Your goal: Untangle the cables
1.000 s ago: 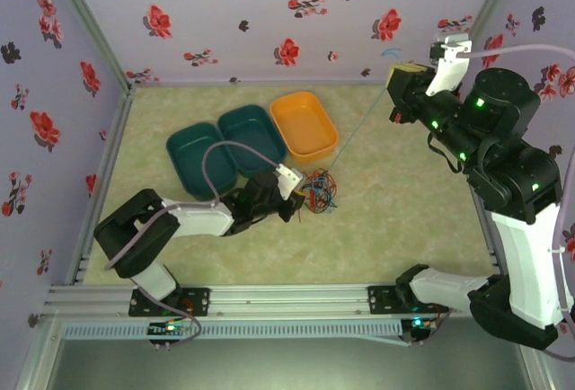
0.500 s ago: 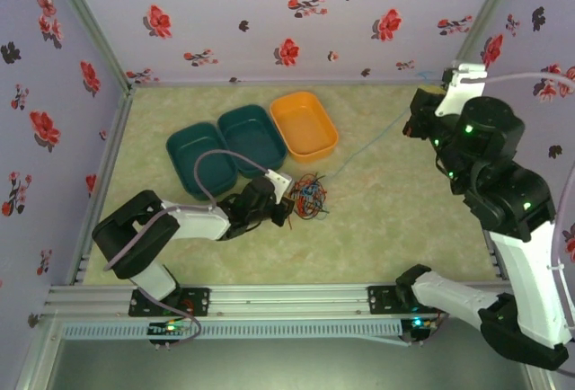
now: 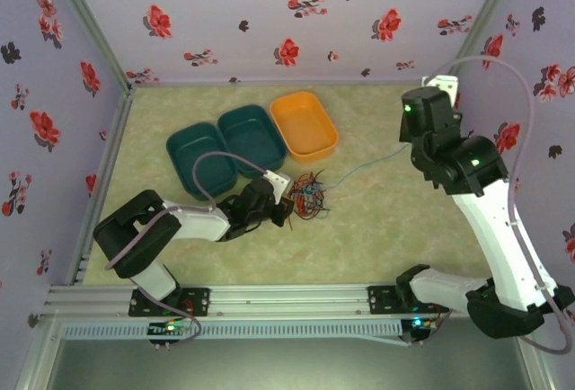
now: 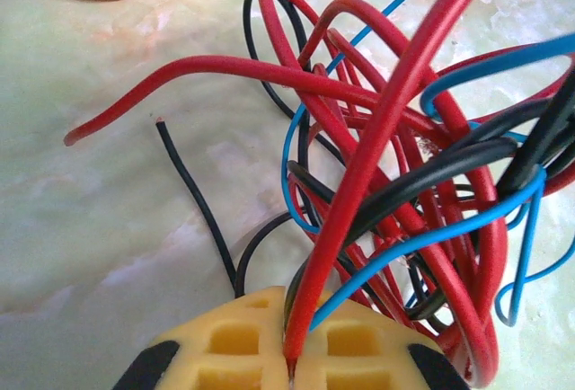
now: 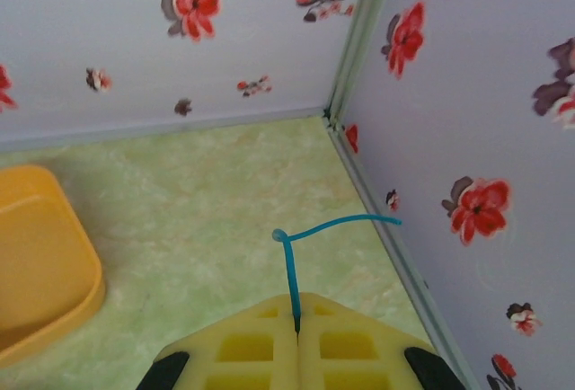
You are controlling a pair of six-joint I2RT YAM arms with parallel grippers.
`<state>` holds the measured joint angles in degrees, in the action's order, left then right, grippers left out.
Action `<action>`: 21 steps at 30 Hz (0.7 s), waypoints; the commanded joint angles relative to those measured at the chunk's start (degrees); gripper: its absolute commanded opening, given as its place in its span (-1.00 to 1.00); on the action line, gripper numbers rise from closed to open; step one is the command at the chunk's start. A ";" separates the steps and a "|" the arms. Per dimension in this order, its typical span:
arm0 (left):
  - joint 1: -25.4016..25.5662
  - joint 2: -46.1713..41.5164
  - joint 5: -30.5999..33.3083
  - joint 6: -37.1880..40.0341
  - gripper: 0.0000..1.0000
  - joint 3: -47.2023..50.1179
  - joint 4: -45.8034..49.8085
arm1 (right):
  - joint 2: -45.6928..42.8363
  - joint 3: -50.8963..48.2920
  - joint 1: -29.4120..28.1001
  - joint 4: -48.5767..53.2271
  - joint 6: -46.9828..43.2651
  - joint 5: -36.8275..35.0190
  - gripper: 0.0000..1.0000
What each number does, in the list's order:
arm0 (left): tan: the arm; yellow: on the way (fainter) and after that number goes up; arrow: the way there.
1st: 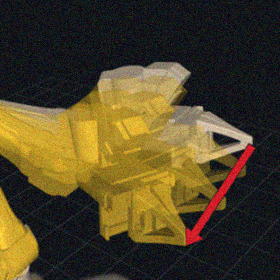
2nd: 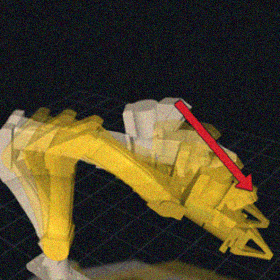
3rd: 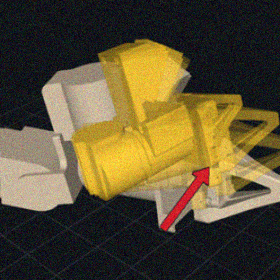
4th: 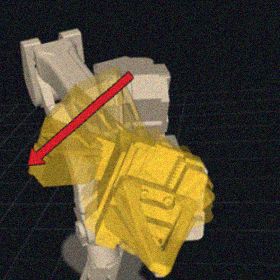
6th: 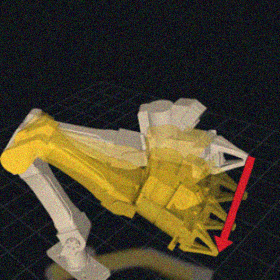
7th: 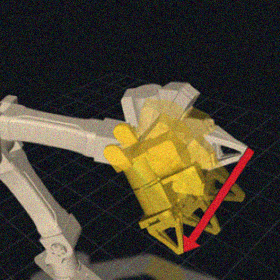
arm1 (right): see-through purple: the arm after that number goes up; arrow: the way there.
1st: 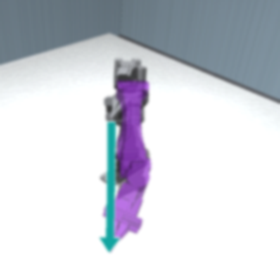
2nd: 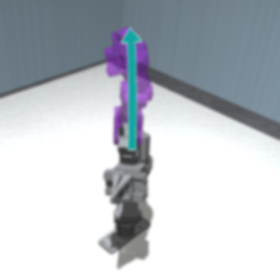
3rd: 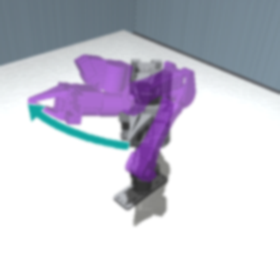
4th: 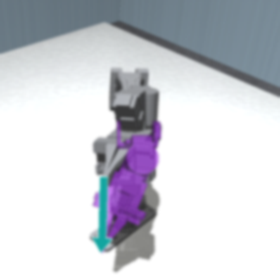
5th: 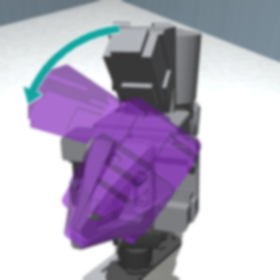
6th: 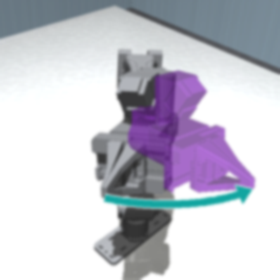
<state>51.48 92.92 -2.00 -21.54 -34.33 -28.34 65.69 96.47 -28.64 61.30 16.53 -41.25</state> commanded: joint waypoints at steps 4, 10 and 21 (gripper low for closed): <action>-0.33 0.55 3.90 -1.98 -1.00 -0.24 2.10 | -2.85 12.97 0.89 2.38 -2.78 0.97 -1.00; -0.33 1.43 4.03 -2.44 -1.00 -0.57 2.58 | -3.73 18.17 0.95 -1.65 -5.58 5.48 -1.00; -0.31 1.78 4.14 -1.88 -1.00 -0.04 3.22 | -0.40 28.33 0.93 -8.63 -10.28 10.43 -1.00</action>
<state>51.48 93.58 0.08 -22.65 -34.33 -27.77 65.25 121.84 -28.10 58.19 8.86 -32.36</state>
